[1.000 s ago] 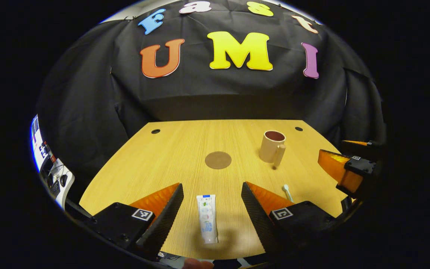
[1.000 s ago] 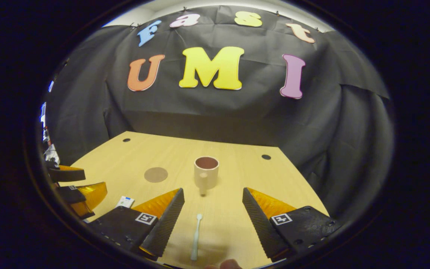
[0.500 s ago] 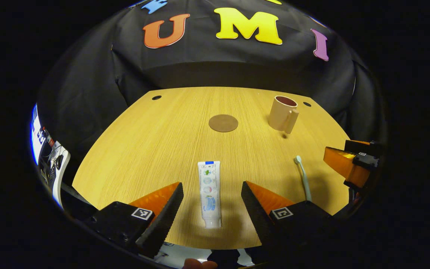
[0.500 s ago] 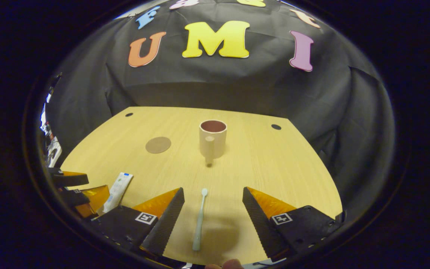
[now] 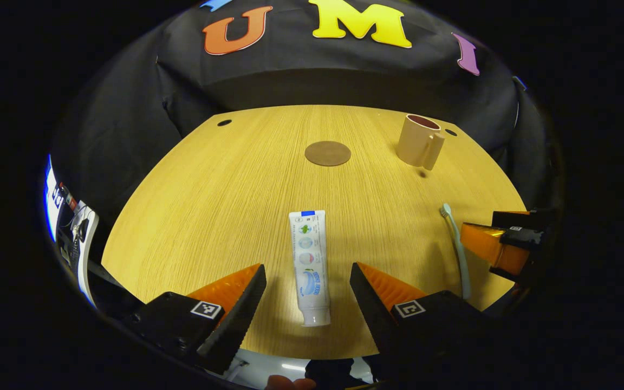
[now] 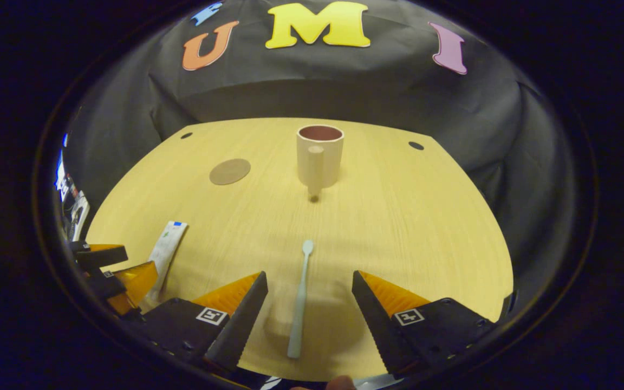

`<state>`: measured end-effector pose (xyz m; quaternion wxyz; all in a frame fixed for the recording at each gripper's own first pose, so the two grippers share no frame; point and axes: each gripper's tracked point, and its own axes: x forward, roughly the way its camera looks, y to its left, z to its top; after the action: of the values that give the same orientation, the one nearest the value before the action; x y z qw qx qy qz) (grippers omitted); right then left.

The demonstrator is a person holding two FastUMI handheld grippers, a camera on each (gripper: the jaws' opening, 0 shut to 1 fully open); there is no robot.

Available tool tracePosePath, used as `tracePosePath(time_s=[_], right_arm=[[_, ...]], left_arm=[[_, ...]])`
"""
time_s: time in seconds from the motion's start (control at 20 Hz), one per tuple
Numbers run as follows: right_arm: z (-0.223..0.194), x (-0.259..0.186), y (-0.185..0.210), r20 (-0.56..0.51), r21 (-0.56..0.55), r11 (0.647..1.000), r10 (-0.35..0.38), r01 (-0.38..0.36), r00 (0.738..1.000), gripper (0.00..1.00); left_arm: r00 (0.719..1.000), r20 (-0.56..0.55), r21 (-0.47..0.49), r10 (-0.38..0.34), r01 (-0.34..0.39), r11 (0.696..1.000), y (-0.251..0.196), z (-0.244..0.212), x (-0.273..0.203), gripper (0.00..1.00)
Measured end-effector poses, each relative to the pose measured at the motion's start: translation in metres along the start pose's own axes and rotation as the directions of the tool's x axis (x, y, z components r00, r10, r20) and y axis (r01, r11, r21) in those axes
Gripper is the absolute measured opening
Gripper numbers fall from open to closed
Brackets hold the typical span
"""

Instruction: Put the toothbrush and toothpaste on the desktop into the cup, then pick up the cup and place it on the coaster on the desktop.

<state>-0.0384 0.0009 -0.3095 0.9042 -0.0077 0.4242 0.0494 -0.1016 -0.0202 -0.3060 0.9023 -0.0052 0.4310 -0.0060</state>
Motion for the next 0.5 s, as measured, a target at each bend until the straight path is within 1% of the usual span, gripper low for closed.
tracePosePath(time_s=[0.2,0.3,0.35,0.4,0.45,0.5], right_arm=[[-0.008,0.018,0.003,-0.054,0.002,1.0,-0.018,0.018,0.998,0.96],[-0.009,0.026,0.005,-0.072,-0.001,1.0,-0.015,0.015,0.997,0.93],[-0.011,0.028,0.007,-0.079,0.002,1.0,-0.012,0.012,0.997,0.88],[-0.011,0.03,0.009,-0.085,0.007,1.0,-0.004,0.004,0.996,0.85],[-0.011,0.033,0.009,-0.091,0.012,1.0,0.001,0.0,0.996,0.78],[-0.013,0.036,0.011,-0.105,0.013,1.0,0.011,-0.01,0.994,0.76]], left_arm=[[1.0,-0.012,0.007,0.004,-0.004,1.0,0.005,-0.001,0.006,1.0],[1.0,-0.024,0.007,0.0,0.0,1.0,0.004,-0.004,0.009,0.99],[1.0,-0.029,0.008,-0.001,0.001,1.0,0.005,-0.005,0.009,0.99],[0.999,-0.033,0.008,0.0,0.0,1.0,0.005,-0.006,0.011,0.99],[0.999,-0.039,0.006,-0.001,0.001,1.0,0.004,-0.007,0.012,1.0],[0.999,-0.042,0.006,0.0,0.001,1.0,0.005,-0.008,0.014,0.99]])
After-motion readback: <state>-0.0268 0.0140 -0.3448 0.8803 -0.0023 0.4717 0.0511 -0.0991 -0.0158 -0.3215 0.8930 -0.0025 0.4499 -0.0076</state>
